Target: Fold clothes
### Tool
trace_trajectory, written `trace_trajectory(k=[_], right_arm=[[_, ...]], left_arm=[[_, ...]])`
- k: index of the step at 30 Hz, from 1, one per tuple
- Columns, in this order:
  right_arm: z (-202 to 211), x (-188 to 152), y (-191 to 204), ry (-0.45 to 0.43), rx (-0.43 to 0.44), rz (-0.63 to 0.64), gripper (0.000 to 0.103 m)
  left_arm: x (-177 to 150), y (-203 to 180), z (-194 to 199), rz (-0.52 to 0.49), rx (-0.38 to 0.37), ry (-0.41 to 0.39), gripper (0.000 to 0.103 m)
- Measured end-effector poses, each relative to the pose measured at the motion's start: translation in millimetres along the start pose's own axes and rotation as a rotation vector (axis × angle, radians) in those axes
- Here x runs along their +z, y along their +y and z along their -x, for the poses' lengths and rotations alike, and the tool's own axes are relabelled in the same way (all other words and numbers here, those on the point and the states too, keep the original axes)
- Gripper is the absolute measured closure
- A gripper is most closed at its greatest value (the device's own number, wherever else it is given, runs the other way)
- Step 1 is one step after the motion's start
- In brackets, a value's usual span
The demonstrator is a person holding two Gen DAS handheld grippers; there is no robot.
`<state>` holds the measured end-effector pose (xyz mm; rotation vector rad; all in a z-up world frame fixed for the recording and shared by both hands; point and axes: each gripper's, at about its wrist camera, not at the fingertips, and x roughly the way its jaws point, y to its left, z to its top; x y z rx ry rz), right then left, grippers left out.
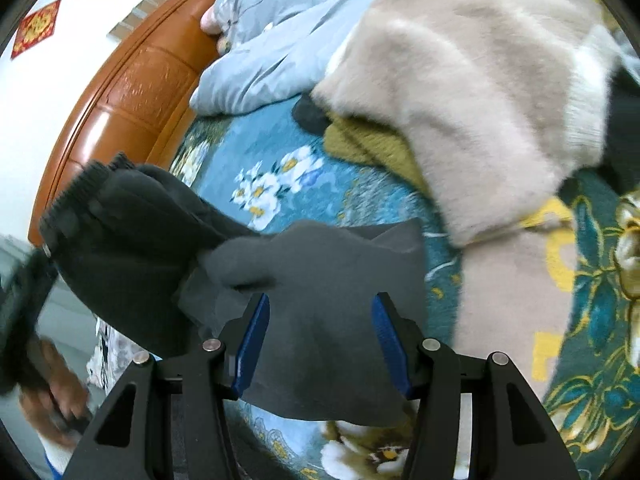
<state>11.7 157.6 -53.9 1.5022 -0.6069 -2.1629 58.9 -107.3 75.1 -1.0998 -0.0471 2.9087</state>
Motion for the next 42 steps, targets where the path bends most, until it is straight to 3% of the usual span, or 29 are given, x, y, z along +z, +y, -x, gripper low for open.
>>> trace_trajectory(k=[4,9,11,12,13,15,20,22,23,26,29,31,34,36,42], right_arm=[[15,-2,-16,-0.039,-0.018,-0.005,0.048],[20,-5,-30,-0.036,-0.036,-0.007,0.048],[21,-6,-35,-0.036,-0.035,-0.019,0.048],[22,-6,-37,-0.035,-0.033,-0.023,0.048],[22,-6,-38,-0.035,-0.032,-0.026,0.048],[22,-6,-38,-0.034,-0.026,-0.028,0.048],[26,-4,-34,-0.046,0.002,-0.015,0.048],[29,-1,-30,-0.054,0.037,-0.008,0.048],[29,1,-26,-0.053,0.067,-0.004,0.048],[21,6,-3,-0.022,0.163,0.038,0.048],[-1,10,22,0.064,0.26,0.078,0.048],[-20,13,29,0.106,0.249,0.068,0.048],[-43,20,21,0.1,0.17,0.0,0.048],[-50,24,14,0.116,0.181,-0.041,0.048],[-64,28,25,0.175,0.215,-0.044,0.047]], left_arm=[[-30,-59,-22,-0.114,0.025,0.096,0.066],[-69,-118,-42,-0.342,0.111,0.179,0.066],[-75,-129,-49,-0.377,0.123,0.211,0.064],[-76,-132,-52,-0.377,0.11,0.225,0.056],[-75,-131,-55,-0.36,0.078,0.239,0.036],[-73,-125,-58,-0.262,-0.053,0.279,0.025],[-70,-87,-54,0.031,-0.294,0.346,0.025],[-62,-55,-44,0.195,-0.383,0.314,0.025],[-57,-35,-39,0.276,-0.384,0.286,0.025],[-48,18,-43,0.438,-0.239,0.243,0.025],[-53,61,-62,0.592,-0.113,0.281,0.025],[-62,76,-74,0.671,-0.056,0.318,0.025],[-78,79,-88,0.692,-0.012,0.361,0.025],[-88,74,-100,0.67,0.012,0.423,0.026],[-90,64,-108,0.616,0.028,0.462,0.025]])
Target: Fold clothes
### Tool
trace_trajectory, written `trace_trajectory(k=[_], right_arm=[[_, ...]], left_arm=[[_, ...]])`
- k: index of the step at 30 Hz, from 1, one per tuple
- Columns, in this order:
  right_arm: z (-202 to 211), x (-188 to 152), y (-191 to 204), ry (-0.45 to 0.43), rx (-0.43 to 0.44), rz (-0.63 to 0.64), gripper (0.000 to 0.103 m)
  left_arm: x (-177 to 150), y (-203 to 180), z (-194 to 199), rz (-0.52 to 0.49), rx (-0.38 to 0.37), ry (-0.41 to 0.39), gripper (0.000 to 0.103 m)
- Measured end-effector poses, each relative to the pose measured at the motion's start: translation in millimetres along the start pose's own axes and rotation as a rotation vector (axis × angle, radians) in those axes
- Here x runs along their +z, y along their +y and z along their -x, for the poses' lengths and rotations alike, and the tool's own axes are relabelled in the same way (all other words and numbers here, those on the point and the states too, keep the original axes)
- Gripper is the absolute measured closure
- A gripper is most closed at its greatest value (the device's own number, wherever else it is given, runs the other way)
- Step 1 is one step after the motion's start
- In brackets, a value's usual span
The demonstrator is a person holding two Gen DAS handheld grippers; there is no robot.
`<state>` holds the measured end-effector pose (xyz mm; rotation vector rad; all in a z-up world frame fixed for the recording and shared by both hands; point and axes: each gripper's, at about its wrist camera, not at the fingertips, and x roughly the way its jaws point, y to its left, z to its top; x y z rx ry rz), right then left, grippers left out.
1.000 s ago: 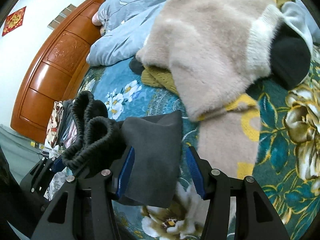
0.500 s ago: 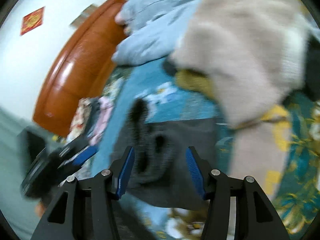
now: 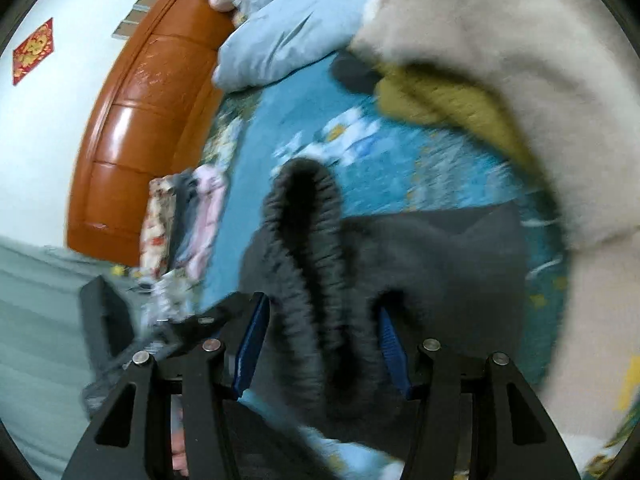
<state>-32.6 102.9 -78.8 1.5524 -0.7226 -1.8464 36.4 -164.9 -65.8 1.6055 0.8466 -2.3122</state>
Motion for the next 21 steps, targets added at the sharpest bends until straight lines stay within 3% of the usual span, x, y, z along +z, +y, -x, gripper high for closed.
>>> trace_trajectory(k=[1,4,6,10,12,13,16,21], right_arm=[[-1,-1,8,0.004,-0.018,0.028,0.063],[8,-4,24,-0.018,-0.042,0.087,0.079],[28,-4,32,-0.055,0.012,0.096,0.081],[79,-12,34,-0.142,0.098,0.114,0.082],[92,-19,15,-0.141,0.09,0.078,0.082],[87,-22,0,-0.128,0.07,0.049,0.082],[61,-33,-51,-0.065,0.017,-0.085,0.081],[45,-48,-96,-0.097,0.127,-0.284,0.079]], left_arm=[[1,1,-2,0.005,0.004,0.009,0.025],[4,10,-1,0.036,-0.031,0.013,0.026],[3,14,4,0.04,-0.111,0.008,0.026],[-2,16,19,0.022,-0.414,0.021,0.026],[-8,11,19,-0.008,-0.477,0.061,0.026],[-10,7,16,-0.027,-0.479,0.087,0.026],[-16,-13,-6,-0.098,-0.326,0.192,0.026],[-25,-42,-26,-0.241,-0.144,0.249,0.025]])
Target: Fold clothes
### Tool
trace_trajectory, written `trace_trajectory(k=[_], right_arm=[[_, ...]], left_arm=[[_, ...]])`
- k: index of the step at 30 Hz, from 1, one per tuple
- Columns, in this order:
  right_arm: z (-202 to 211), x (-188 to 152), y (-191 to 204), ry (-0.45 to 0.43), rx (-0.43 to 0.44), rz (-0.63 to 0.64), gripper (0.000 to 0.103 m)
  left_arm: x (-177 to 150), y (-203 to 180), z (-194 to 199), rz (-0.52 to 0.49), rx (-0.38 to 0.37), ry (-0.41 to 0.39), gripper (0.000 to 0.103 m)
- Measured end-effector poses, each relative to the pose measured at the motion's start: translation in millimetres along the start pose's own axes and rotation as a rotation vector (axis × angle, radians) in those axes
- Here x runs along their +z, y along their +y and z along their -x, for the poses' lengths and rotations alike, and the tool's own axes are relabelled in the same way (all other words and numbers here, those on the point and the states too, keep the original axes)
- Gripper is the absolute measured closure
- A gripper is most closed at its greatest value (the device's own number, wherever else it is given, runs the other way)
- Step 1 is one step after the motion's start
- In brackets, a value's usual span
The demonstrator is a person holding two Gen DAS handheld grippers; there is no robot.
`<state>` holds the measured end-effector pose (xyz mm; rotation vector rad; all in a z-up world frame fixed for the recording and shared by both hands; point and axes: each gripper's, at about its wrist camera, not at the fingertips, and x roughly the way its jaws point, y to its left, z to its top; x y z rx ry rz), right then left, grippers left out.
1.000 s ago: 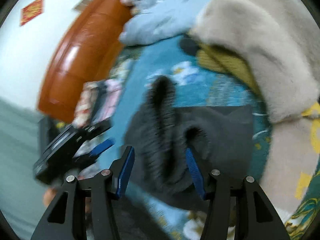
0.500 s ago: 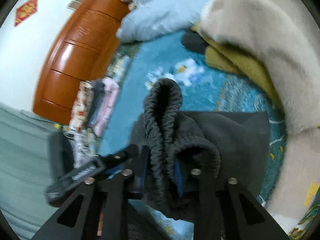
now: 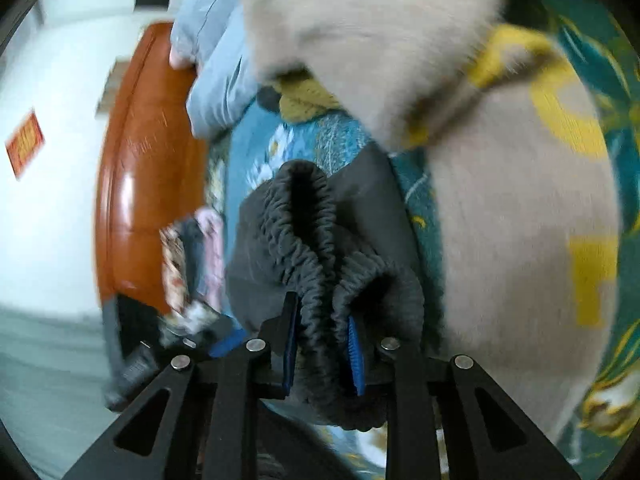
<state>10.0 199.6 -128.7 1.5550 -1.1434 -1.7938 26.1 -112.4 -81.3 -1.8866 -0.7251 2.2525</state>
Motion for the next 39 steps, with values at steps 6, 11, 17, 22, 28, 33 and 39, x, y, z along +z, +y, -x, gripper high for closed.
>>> trace_trajectory(k=[6,11,17,22,28,33,39], right_arm=[[26,2,47,0.024,-0.251,0.207,0.071],[44,-5,83,-0.036,-0.244,0.353,0.068],[-3,-11,75,0.025,-0.218,0.373,0.068],[-10,-8,48,0.02,-0.219,0.309,0.072],[22,-8,60,-0.032,-0.165,0.35,0.051],[12,0,23,-0.005,-0.095,0.211,0.022],[-17,13,8,0.021,-0.036,0.152,0.013]], left_arm=[[-2,-14,6,-0.081,0.021,-0.037,0.025],[1,12,17,0.04,-0.13,-0.077,0.025],[3,15,15,0.073,-0.123,-0.059,0.025],[-1,9,9,0.045,-0.108,-0.04,0.025],[-3,26,38,0.114,-0.289,-0.105,0.025],[17,54,54,0.15,-0.155,-0.136,0.016],[47,69,3,0.155,-0.098,0.076,0.013]])
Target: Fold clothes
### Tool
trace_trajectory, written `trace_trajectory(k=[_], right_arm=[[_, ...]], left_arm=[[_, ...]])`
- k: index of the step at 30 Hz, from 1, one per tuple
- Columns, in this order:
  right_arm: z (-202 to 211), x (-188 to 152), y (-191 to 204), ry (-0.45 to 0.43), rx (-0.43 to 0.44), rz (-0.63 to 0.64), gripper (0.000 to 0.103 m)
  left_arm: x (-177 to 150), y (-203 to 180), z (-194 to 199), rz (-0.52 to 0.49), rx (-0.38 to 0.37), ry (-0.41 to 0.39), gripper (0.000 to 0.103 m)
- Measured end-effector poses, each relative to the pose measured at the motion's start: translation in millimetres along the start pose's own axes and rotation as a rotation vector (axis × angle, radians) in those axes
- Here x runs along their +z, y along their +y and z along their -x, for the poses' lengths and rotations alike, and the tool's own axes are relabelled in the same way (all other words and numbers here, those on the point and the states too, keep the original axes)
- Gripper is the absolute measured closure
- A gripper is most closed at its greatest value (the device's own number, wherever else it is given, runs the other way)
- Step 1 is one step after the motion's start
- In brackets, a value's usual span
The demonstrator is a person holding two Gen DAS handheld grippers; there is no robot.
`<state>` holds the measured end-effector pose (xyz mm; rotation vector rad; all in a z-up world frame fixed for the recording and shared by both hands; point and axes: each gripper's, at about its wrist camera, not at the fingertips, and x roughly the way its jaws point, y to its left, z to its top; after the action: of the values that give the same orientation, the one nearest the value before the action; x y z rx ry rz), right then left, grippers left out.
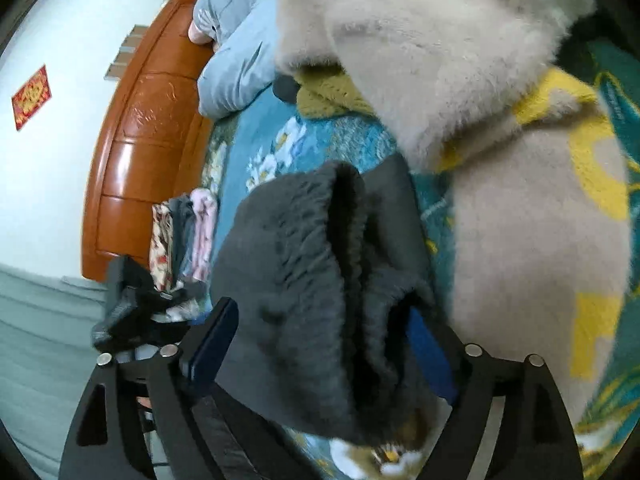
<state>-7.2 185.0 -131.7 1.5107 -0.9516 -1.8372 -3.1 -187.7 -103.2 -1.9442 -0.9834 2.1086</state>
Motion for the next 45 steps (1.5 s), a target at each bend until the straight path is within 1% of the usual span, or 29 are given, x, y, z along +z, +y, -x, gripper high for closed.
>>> trace_trajectory(k=[2,4,6,9,11,13,15,17,21,23,26,27,29,30,31,32,33,34,35,37,40,42,45], right_arm=[[-1,3,-2,0.015,0.008,-0.021,0.012],[2,2,-2,0.02,0.009,-0.017,0.012],[11,-3,0,0.024,-0.037,-0.001,0.012],[20,-12,-7,0.023,-0.009,-0.021,0.012],[12,-16,-15,0.049,-0.011,-0.054,0.012],[7,-23,-18,0.081,-0.042,-0.078,0.012],[5,-31,-17,0.106,-0.028,-0.08,0.012],[0,-32,-18,0.112,-0.018,-0.078,0.012],[-8,-21,-22,0.022,0.026,-0.101,0.012],[-12,-19,-17,-0.017,0.009,-0.09,0.009],[-14,-22,-9,-0.038,-0.025,-0.086,0.009],[-14,-23,-6,-0.044,-0.027,-0.09,0.011],[-9,-22,-5,-0.053,-0.01,-0.122,0.022],[-9,-21,-5,-0.048,-0.012,-0.138,0.031],[-8,-19,-4,-0.044,-0.015,-0.15,0.037],[-6,-17,-2,-0.04,-0.022,-0.147,0.041],[-4,-14,1,-0.036,-0.029,-0.145,0.045],[-1,-12,4,-0.032,-0.035,-0.138,0.048],[2,-9,11,-0.028,-0.036,-0.114,0.048],[8,-2,28,-0.022,-0.03,-0.053,0.05],[14,11,56,-0.008,-0.025,0.062,0.05],[15,21,76,0.006,-0.028,0.144,0.05],[4,37,104,0.041,-0.015,0.243,0.05]], left_arm=[[7,-2,-13,-0.011,-0.009,0.037,0.011],[11,-2,-16,-0.011,-0.044,0.04,0.009],[12,2,-19,0.014,-0.071,0.048,0.008],[11,4,-21,0.039,-0.098,0.054,0.008],[10,1,-21,0.032,-0.094,0.052,0.008],[6,-3,-20,0.018,-0.068,0.047,0.007],[4,-5,-19,0.013,-0.061,0.041,0.007],[5,-3,-20,0.023,-0.068,0.045,0.007],[6,-5,-22,0.031,-0.062,0.042,0.007],[6,-6,-22,0.032,-0.055,0.035,0.007],[6,-6,-21,0.038,-0.052,0.025,0.007],[6,-7,-21,0.038,-0.049,0.019,0.007],[5,-10,-18,0.028,-0.046,0.001,0.009],[4,-12,-16,0.021,-0.046,-0.007,0.01],[3,-14,-15,0.01,-0.044,-0.012,0.015],[2,-17,-14,-0.006,-0.037,-0.017,0.018],[1,-20,-13,-0.021,-0.03,-0.021,0.024],[0,-23,-11,-0.037,-0.023,-0.027,0.029],[-1,-25,-8,-0.049,-0.019,-0.037,0.03],[-3,-26,-2,-0.054,-0.036,-0.059,0.033],[-5,-22,9,-0.028,-0.102,-0.107,0.033],[-6,-17,22,0.0,-0.155,-0.164,0.033],[-5,-1,47,0.052,-0.218,-0.258,0.033]])
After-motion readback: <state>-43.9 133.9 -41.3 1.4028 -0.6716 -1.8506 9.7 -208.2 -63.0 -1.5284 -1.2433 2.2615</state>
